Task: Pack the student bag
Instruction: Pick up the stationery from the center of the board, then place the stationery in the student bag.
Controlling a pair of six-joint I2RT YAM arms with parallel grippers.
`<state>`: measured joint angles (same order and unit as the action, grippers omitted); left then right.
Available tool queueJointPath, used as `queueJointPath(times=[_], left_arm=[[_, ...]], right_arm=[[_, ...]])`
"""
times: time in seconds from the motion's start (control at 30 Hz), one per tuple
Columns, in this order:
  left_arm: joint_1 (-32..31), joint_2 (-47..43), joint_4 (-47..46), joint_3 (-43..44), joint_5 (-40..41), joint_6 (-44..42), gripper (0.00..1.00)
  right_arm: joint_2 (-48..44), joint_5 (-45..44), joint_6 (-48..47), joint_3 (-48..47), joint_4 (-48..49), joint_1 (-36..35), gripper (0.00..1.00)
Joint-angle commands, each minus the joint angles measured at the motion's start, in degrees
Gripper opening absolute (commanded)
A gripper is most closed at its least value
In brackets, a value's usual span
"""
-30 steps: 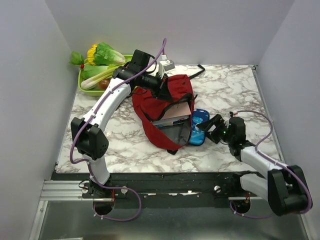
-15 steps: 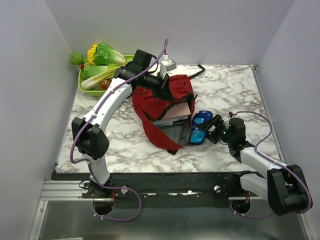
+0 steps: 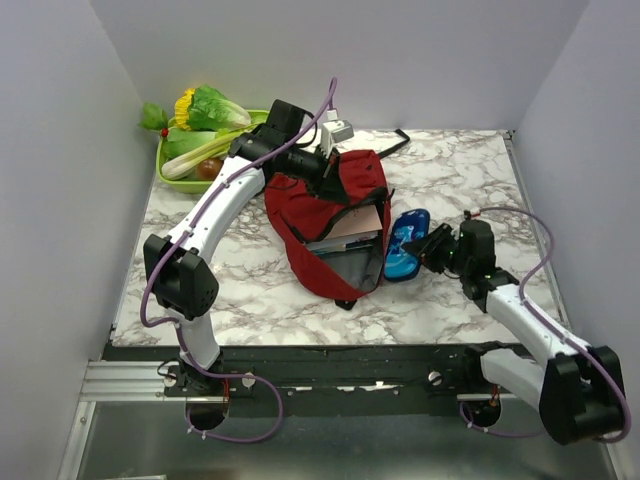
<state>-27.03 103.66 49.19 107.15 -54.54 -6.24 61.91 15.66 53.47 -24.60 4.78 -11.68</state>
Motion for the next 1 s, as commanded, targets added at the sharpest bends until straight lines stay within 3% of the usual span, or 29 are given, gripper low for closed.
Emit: queueJointPath(times=[0.0, 0.2, 0.3, 0.43, 0.63, 0.97], left_arm=[[-1.0, -2.1, -3.3, -1.1, -3.5, 1.9, 0.00], [-1.0, -2.6, -6.0, -2.3, -3.4, 3.8, 0.00], [-1.0, -2.3, -6.0, -1.8, -3.2, 4.0, 0.00], [-1.1, -1.8, -6.2, -0.5, -2.8, 5.0, 0.00], [-1.0, -1.7, -4.8, 1.5, -2.6, 4.8, 0.00], [-1.0, -1.7, -5.6, 1.5, -3.2, 5.0, 0.00]], right_arm=[[-10.4, -5.1, -5.0, -6.7, -15.0, -0.4, 0.28], [-18.0, -1.7, -5.8, -12.8, -25.1, -1.4, 0.25], [-18.1, -4.8, -5.1, -14.1, -23.0, -6.8, 0.25], [-11.5, -11.1, -6.9, -16.1, -19.2, -16.5, 0.25], [-2.8, -15.3, -16.7, -21.1, -19.3, -23.9, 0.25], [2.9, -7.1, -38.4, -28.4, -27.3, -26.7, 0.25]])
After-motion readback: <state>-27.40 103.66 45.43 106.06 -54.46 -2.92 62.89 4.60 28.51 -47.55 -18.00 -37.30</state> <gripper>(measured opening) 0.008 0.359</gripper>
